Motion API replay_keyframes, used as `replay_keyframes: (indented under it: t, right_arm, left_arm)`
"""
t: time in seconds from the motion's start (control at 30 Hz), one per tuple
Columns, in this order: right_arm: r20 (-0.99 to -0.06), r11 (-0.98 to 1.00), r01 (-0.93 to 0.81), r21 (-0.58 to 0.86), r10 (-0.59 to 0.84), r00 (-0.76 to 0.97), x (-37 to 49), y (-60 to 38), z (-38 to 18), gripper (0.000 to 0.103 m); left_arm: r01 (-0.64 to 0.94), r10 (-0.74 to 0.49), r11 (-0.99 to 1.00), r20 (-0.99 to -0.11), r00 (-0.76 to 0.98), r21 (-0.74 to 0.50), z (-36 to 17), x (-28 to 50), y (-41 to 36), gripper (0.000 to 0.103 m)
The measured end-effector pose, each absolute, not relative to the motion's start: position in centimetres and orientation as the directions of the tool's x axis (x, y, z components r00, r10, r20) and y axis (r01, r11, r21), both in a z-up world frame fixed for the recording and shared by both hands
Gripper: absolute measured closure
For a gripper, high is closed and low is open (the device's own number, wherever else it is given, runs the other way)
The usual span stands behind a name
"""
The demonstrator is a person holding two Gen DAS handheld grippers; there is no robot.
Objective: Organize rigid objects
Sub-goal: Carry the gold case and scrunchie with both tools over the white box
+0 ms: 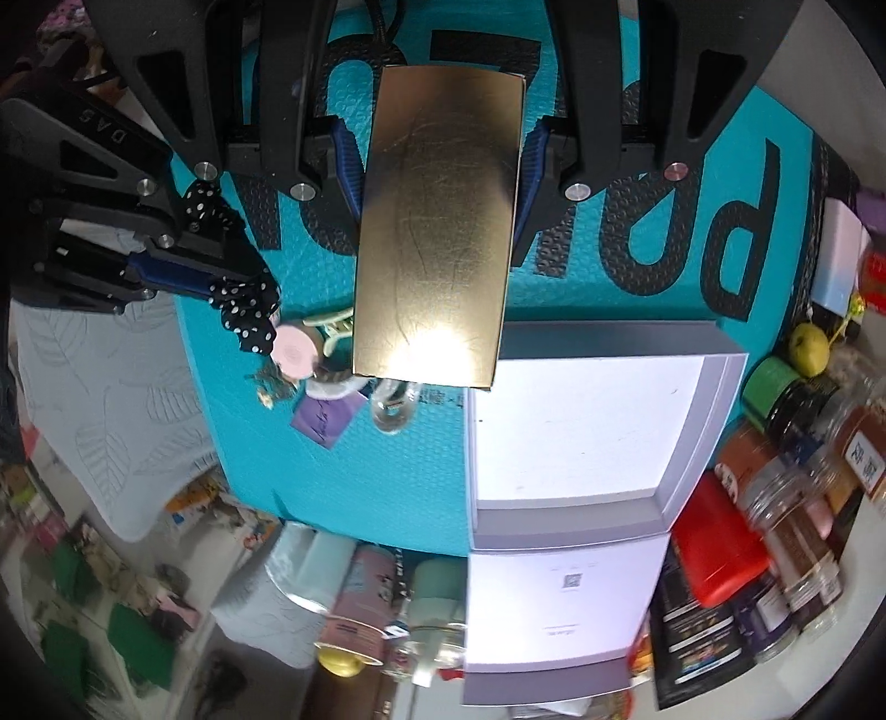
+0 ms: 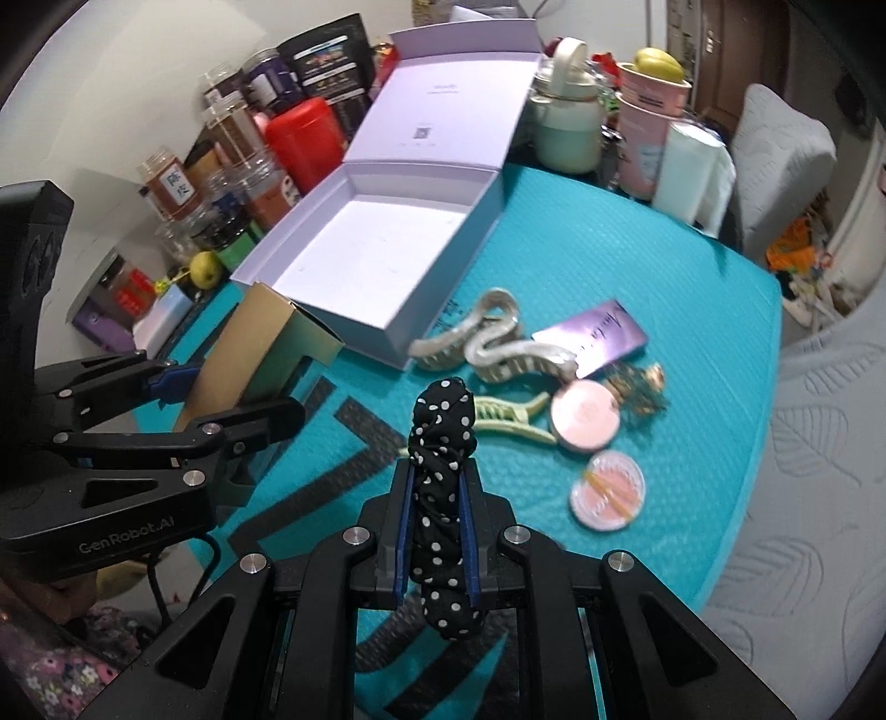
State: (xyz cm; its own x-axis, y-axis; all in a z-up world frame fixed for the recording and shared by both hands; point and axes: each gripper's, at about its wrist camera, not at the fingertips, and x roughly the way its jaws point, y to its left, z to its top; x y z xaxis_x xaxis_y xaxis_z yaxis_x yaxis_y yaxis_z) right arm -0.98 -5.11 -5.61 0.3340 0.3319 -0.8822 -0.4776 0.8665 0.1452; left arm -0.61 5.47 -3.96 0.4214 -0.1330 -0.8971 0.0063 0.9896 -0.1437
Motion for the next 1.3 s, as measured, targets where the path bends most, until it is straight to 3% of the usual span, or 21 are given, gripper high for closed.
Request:
replay_keyframes:
  t: [0.73, 1.3]
  right_arm:
    - [-0.874, 0.814, -0.566, 0.135, 0.367, 0.319, 5.7, 0.0, -4.8, 0.088]
    - [-0.853, 0.783, -0.609, 0.124, 0.398, 0.337, 12.0, 4.0, -4.3, 0.088]
  left_arm:
    - [-0.104, -0.134, 0.975, -0.897, 0.420, -0.195, -3.6, 5.4, 11.7, 0.058]
    - [-0.141, -0.070, 0.978, -0.883, 0.465, -0.152, -2.9, 11.4, 16.8, 0.058]
